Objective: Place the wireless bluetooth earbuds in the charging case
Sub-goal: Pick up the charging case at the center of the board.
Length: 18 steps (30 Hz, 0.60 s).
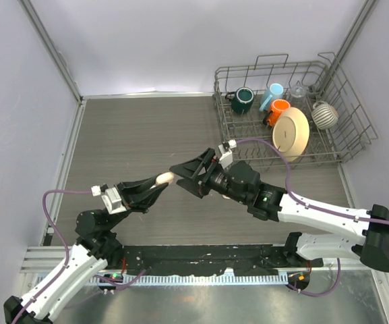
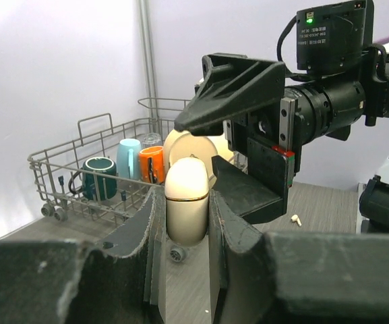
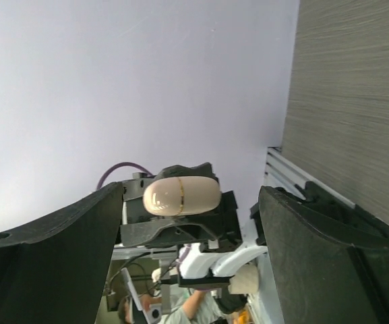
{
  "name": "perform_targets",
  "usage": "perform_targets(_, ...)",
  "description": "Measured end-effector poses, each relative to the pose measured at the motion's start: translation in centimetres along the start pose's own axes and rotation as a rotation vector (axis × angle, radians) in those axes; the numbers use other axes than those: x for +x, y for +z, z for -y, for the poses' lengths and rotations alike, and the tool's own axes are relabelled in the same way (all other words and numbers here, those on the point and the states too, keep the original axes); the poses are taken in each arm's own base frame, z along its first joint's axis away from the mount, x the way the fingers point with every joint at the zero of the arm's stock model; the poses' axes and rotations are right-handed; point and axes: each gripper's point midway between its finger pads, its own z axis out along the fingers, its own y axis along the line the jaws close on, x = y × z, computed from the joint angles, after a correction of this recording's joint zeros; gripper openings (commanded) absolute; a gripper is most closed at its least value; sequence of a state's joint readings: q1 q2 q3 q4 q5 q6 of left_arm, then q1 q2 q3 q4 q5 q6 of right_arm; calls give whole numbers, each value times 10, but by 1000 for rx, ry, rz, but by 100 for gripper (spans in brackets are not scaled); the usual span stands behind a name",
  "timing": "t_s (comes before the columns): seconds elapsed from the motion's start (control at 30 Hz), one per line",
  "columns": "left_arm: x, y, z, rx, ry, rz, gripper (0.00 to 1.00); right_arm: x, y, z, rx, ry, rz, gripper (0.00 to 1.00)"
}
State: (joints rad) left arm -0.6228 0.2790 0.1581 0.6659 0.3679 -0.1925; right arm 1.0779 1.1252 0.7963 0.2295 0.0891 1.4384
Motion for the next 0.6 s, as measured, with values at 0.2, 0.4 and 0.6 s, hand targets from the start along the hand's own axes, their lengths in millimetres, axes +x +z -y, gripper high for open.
perform_targets(0.2, -2, 0, 0, 1, 16, 10, 0, 5, 6, -17, -80, 80, -29, 85)
perform_targets(0.4, 0, 1, -1, 1, 18, 7, 0, 13, 17, -8, -94, 149, -64, 71)
perform_targets(0.6, 1, 2, -2, 0, 16, 5, 0, 17, 17, -13, -121, 171, -91, 42)
